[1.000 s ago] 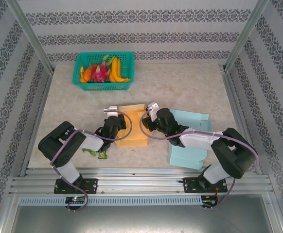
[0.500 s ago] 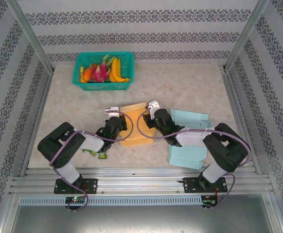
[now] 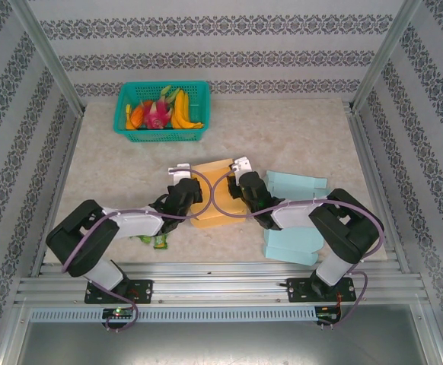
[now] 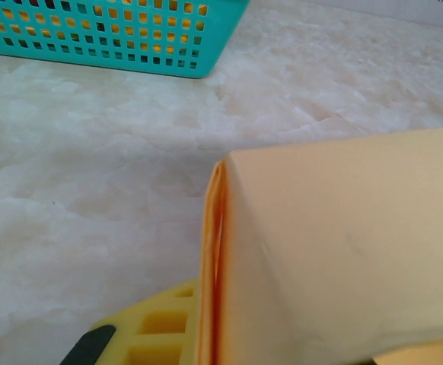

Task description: Fold the paper box

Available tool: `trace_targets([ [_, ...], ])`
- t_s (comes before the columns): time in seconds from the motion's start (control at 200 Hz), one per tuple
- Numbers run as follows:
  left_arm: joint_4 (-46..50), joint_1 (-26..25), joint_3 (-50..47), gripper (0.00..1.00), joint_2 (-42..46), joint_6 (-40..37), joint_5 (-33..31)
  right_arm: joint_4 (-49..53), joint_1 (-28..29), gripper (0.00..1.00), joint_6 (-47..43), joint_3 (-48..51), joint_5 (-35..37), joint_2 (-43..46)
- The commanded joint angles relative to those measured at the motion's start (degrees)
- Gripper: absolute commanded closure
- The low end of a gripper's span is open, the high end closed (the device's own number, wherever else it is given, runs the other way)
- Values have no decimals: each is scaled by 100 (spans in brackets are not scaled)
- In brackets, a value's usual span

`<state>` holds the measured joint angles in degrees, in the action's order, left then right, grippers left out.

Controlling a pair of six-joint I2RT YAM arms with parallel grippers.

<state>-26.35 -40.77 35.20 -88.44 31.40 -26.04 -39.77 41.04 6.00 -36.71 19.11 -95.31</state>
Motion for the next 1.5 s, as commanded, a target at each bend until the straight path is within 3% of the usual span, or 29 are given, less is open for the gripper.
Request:
trace_targets([
  [0.0,629,-168,197,100,316,388,-262,-76,12,79,20,-82,333,-111],
  [0.08,900,-276,288,100,406,466,-466,-74,2,80,33,-41,390,-72],
  [0.22,1415,-416,461,100,478,655,-851,28,-57,94,146,41,467,124],
  [0.355,2165,-589,703,100,473,1100,-1546,510,-58,95,305,-38,835,318],
  [0.52,3853,-885,1272,100,421,2502,-2617,991,-70,94,577,-108,1741,329],
  [0.604,4121,-921,1352,100,420,2722,-2810,1170,-104,91,593,-106,1871,346],
  [0.679,4080,-924,1311,100,444,2680,-2823,1230,-164,86,625,-72,1589,421],
  [0.869,3848,-915,1368,100,337,2389,-2568,643,-407,72,838,219,-471,687],
  [0.989,3824,-915,1404,100,250,2387,-2486,563,-407,67,877,280,-1158,818],
  [1.164,3849,-888,1470,100,162,2380,-2401,558,-251,62,670,414,-1274,1020],
  [1.494,3829,-888,1482,100,135,2366,-2265,608,-156,64,335,168,-866,868],
])
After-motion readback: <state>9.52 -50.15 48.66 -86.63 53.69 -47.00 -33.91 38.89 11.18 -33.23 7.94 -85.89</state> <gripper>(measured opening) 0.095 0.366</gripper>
